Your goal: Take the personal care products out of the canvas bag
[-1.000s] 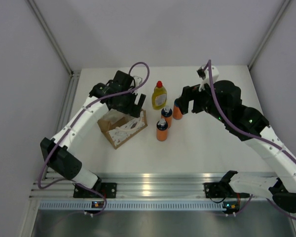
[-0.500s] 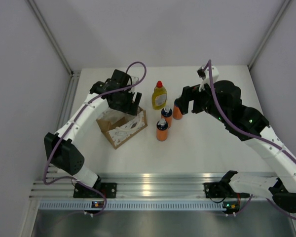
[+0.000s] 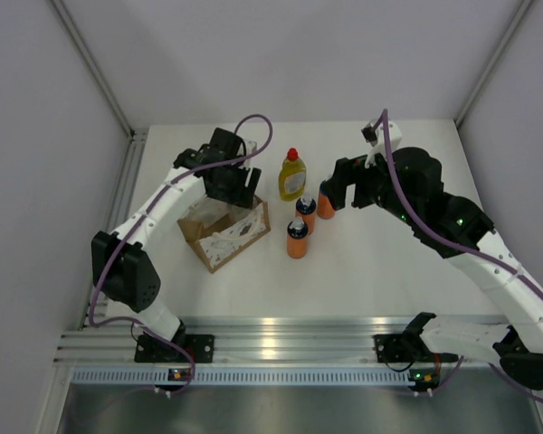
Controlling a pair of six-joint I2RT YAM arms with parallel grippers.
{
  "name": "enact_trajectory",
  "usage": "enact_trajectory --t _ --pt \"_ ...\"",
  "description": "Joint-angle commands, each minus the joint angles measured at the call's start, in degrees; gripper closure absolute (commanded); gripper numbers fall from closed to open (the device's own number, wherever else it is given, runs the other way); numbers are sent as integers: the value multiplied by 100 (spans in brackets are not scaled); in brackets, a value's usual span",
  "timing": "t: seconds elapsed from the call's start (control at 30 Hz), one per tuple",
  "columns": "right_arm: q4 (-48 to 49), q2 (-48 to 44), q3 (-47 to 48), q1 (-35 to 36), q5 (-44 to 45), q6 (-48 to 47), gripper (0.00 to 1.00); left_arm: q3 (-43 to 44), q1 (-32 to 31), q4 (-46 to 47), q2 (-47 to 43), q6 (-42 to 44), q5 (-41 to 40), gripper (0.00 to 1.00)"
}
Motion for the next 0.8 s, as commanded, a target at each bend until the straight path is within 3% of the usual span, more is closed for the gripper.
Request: enact_trajectory --t 0.0,0.3,0.43,0.7,0.73,0.77 --pt "-109 -109 24 -93 -7 64 17 -79 23 372 13 117 -13 27" --pt "-100 -91 -2 -93 -348 -41 15 -457 32 680 198 161 57 27" --pt "-100 -4 -107 -93 -771 -165 8 -650 23 882 242 82 66 31" --pt "-100 -117 -345 -93 -587 -77 6 -791 32 1014 313 20 -74 61" --pt "-100 -135 -354 -84 -570 -68 6 -818 23 1006 295 12 -127 73" --pt "-100 -161 -362 -93 -552 -59 5 -827 23 1005 269 3 -128 78"
